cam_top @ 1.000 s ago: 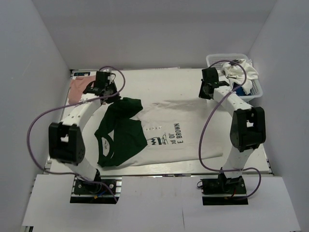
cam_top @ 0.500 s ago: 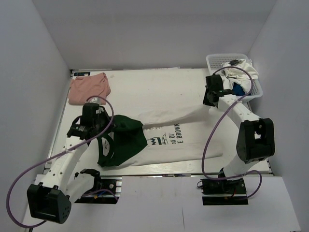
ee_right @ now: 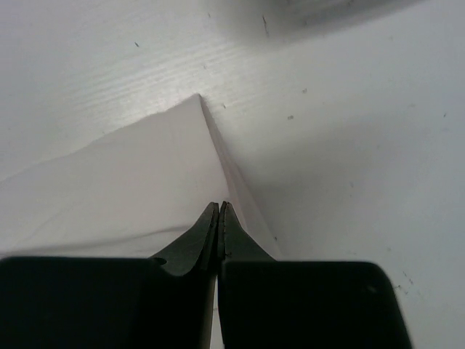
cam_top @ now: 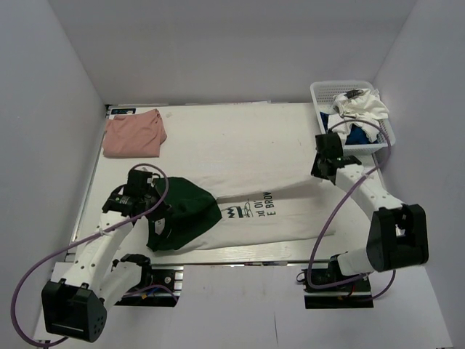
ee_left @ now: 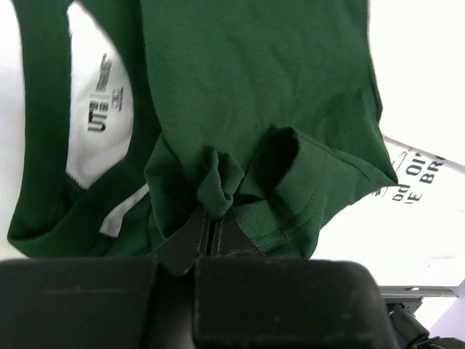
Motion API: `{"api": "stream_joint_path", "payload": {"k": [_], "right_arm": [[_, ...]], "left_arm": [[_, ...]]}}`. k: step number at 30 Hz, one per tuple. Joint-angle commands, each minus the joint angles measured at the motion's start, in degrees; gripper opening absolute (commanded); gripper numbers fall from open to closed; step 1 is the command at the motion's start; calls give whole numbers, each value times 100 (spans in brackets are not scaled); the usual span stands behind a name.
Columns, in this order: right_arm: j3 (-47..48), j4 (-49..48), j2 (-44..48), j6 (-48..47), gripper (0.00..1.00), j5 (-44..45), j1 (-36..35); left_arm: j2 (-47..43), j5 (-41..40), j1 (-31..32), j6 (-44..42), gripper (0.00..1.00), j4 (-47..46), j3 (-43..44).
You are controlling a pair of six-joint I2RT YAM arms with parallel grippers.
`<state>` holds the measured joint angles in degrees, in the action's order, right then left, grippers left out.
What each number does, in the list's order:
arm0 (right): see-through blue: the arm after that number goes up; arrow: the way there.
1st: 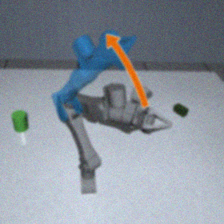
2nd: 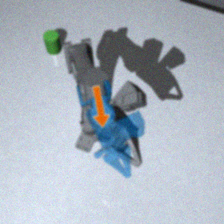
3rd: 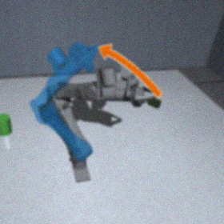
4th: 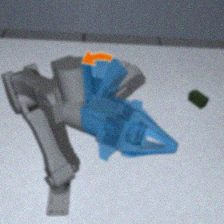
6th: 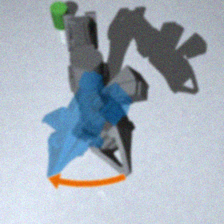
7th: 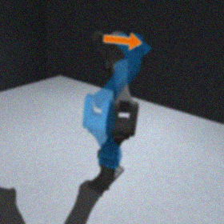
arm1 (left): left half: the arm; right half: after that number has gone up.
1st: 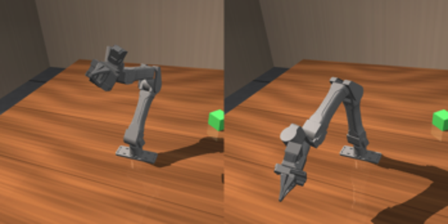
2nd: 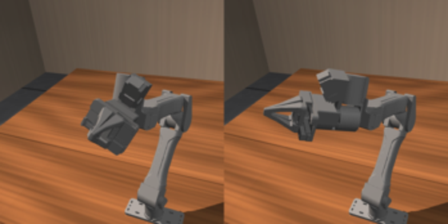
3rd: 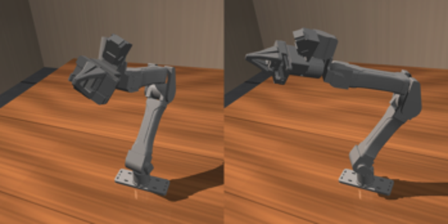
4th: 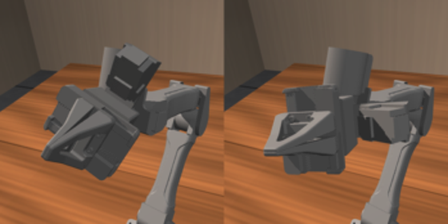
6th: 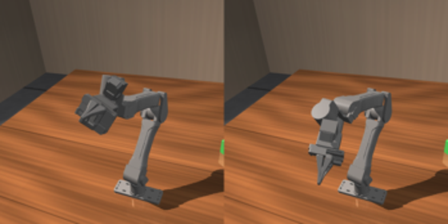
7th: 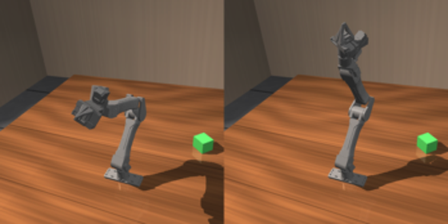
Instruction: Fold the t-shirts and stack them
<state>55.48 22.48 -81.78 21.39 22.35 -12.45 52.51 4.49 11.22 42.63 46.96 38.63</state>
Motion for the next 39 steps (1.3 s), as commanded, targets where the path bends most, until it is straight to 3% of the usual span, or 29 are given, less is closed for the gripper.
{"api": "stream_joint_path", "payload": {"k": [1,6,8,10,11,13,15,16,20,27,32,39], "right_arm": [[-640,-454,521,322,0,60,14],[-1153,-350,672,612,0,234,14],[-1259,-10,585,945,1,566,23],[-1338,151,567,1243,13,726,40],[-1469,378,619,1306,23,797,6],[-1593,424,793,1377,41,920,15],[-1637,415,1127,1351,59,789,14],[-1576,398,1433,1324,73,771,-12],[-1391,126,1857,1010,90,315,-29],[-935,-578,1771,226,90,-1583,-126],[-1215,-1368,1490,506,90,-2673,-389],[-1662,-2036,472,875,90,-3220,-610]], "left_arm": [[75,-80,11,281,0,305,-40],[216,121,11,509,0,743,-154],[216,61,11,615,6,1320,-23],[268,-202,11,772,32,1814,179],[86,-360,11,773,65,2060,249],[-143,-361,11,773,100,2545,513],[-469,-361,11,703,100,2634,767],[-531,-431,11,703,100,2686,925],[-418,-485,11,554,100,2389,1032],[706,271,11,290,100,501,971],[1629,649,11,290,100,-914,1023],[3106,1080,11,-17,100,-1295,1173]]}}
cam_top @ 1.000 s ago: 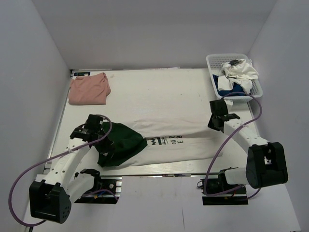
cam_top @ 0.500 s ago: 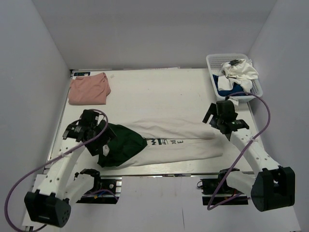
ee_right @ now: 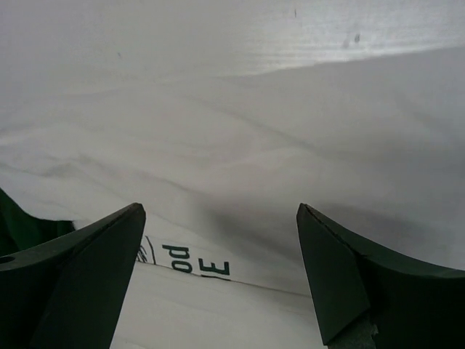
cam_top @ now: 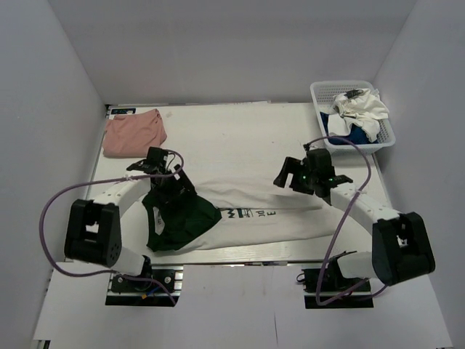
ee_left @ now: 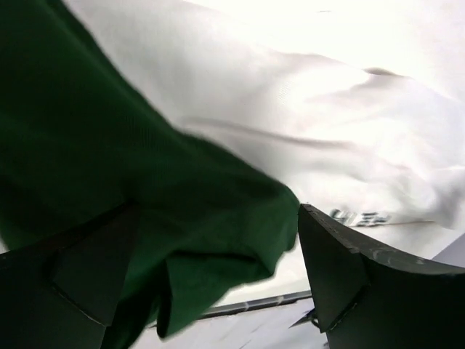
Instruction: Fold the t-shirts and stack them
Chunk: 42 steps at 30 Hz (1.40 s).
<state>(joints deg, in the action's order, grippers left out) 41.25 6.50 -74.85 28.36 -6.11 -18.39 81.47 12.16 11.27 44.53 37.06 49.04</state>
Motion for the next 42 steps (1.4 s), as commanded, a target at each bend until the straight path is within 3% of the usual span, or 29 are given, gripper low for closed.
{"api": "stream_joint_path", "payload": {"k": [1,8,14,18,20,22,23,24,26,28,29,31,34,37,42], "right_arm": [[-284,-378,-388,266,90,-217,28],[-179,52,-926,240,90,285,82],[-530,606,-770,92,90,584,29],[-777,1115,-259,-313,90,392,-278],[-689,1554,-49,-479,90,85,-715],[-523,1888,76,-647,90,-169,-1007],[-470,2003,111,-691,90,-311,-1313],[-434,2082,120,-752,90,-451,-1647],[-268,2416,24,-928,90,-900,-2237],[-66,2557,-222,-1192,90,-1241,-2912],[13,2566,-275,-1271,90,-1287,-3046],[302,2436,-573,-1736,90,-1445,-3390],[979,2285,-1187,-2070,90,-1647,-3653],[1480,1767,-1995,-2089,81,-2210,-3846],[2561,2073,-2841,-2651,86,-2798,-4023]], "left_arm": [[368,174,7,-208,100,-130,11],[737,-134,-46,-314,100,-260,-395],[2599,-311,16,-699,100,-340,1254],[4242,-373,69,-1104,100,178,3946],[5253,11,121,-1157,100,301,4918],[5964,294,200,-1272,100,493,6621],[6725,626,287,-1272,100,548,7254],[7089,925,375,-1272,100,487,8426],[7783,1924,428,-966,100,-333,9243],[7787,2377,429,-88,100,-1537,8924],[7787,2448,490,176,100,-2684,8539],[7953,2256,631,538,100,-3316,8604],[8471,1712,798,853,100,-3651,9422],[8473,1012,851,1223,100,-4251,9177],[8780,112,912,1408,100,-4672,9387]]}}
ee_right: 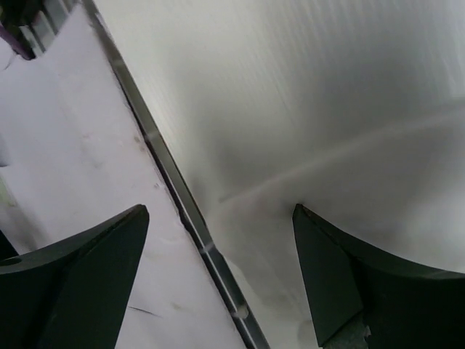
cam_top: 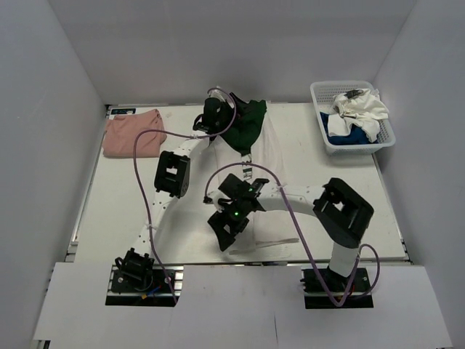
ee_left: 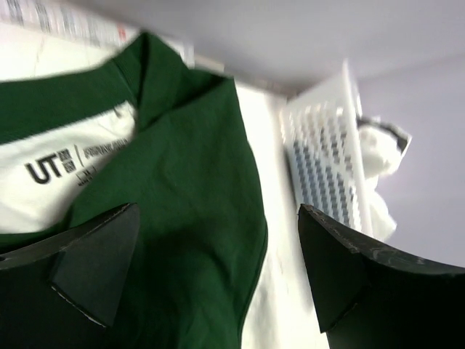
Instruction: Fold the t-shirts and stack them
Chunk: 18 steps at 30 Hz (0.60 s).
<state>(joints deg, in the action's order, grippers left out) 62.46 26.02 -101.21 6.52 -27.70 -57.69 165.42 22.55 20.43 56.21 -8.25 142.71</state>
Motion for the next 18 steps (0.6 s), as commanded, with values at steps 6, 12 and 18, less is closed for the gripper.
{"api": "stream_joint_path", "payload": {"k": [6,12,18], "right_arm": [[882,378,13,-530,90,-694,-102],[690,-113,1004,13,90,80,30],[-540,-1178,2025,1367,90,387,381]], "left_arm": [[456,-1560,-3,373,100,-492,72],[-69,-1220,-3,243,100,-775,397],[-2222,-1007,49,-1319,100,-319,-85]]}}
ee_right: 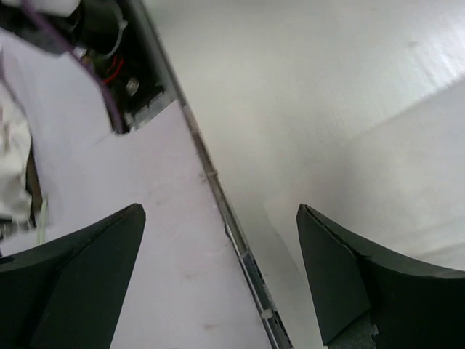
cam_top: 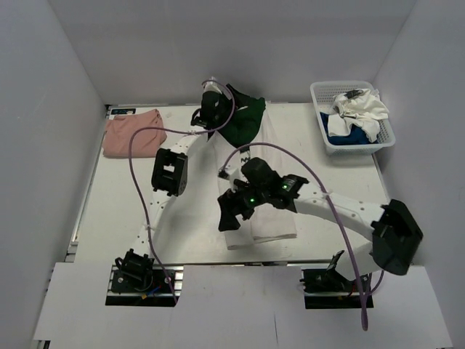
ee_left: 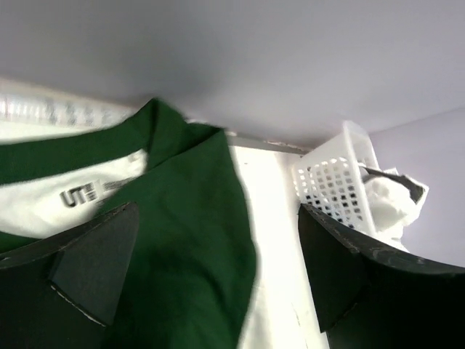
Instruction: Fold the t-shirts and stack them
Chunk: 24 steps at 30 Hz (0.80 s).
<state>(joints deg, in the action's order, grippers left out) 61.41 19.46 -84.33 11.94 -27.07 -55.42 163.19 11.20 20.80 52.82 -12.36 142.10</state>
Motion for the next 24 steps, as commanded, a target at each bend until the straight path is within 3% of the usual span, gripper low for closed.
{"api": "stream_joint_path", "payload": {"k": [1,3,5,8,10,11,14,17,20,24], "right_arm": [[-689,-540,478,940,90,769,241],[-840,-479,1058,1177,90,1202,347],[-1094,-94,1687,1397,90,2218,496],[-1393,626,2017,1854,90,3020,865],[-1666,927,2350,2170,90,3111,1181],[-1876,1154,2447,2285,90,3207,1252],[-2289,1497,2869,2453,90,3322,1761],[-2422,1823,2941,2444,90,3331,2113],[-2572,2079,2783,2357,90,3121,2421],[-2651,2220,2799,2189,90,2769,2702]], "left_arm": [[-2289,215,12,-1123,100,259,-103],[-3142,311,12,-1465,100,987,-321],[-3792,487,12,-1616,100,1566,-787],[-5285,908,12,-1907,100,1806,-3030],[-6437,910,65,-1741,100,2087,-4062],[-6858,910,117,-1740,100,2141,-5190],[-8441,752,372,-1459,100,2009,-7310],[-9294,751,714,-977,98,2447,-8705],[-9446,1121,1283,-529,100,3036,-9627],[-9446,1007,2216,-448,100,3994,-9904]]}}
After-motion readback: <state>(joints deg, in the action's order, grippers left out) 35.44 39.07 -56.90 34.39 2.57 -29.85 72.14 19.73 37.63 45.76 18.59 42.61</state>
